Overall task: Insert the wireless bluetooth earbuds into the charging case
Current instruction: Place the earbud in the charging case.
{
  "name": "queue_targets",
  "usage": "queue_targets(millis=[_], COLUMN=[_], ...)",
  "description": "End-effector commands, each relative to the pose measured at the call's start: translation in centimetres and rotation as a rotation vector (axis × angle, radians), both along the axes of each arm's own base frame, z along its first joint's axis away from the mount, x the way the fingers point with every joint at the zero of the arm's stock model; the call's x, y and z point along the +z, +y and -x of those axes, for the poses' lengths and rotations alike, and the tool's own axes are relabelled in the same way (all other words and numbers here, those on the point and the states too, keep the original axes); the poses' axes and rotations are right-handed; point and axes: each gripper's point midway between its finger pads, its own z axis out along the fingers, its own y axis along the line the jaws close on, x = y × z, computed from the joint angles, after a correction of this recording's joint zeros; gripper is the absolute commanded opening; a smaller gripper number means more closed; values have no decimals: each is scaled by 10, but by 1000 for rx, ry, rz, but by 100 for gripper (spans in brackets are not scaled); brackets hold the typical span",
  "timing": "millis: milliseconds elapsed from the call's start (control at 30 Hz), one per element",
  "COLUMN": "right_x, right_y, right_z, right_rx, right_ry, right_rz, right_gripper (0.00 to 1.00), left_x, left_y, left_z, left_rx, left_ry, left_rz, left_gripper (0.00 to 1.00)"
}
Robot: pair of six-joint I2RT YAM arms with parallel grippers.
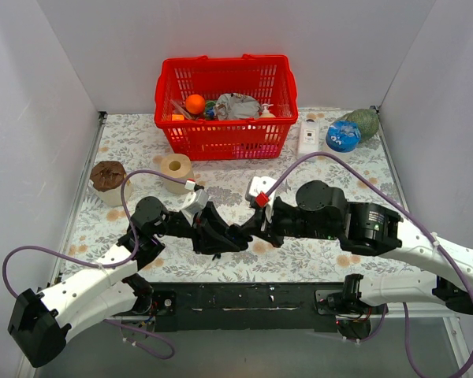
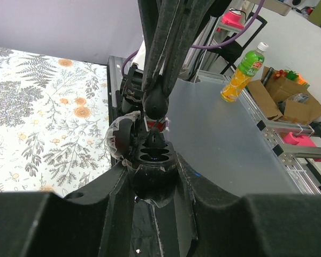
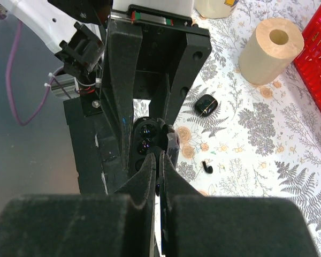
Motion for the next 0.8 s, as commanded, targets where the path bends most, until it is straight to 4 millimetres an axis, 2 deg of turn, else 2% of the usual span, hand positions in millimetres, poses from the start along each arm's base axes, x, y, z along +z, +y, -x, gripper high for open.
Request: queue_targets(millis=[0,367,767], right_x=[30,19,7], right_y=[14,28,25], right_z=[3,7,12], right_rx=[30,49,49], right_ry=[-23,-5,-15], right_rz=[-96,-82,-41], right_gripper=[1,1,1], left_x=[12,14,19], left_y=[2,0,1], left_z=[5,8,8], left_rx=[-19,-27,-20], left_ry=[-34,-38,-49], left_rz=[27,32,48], left_gripper=[0,0,0])
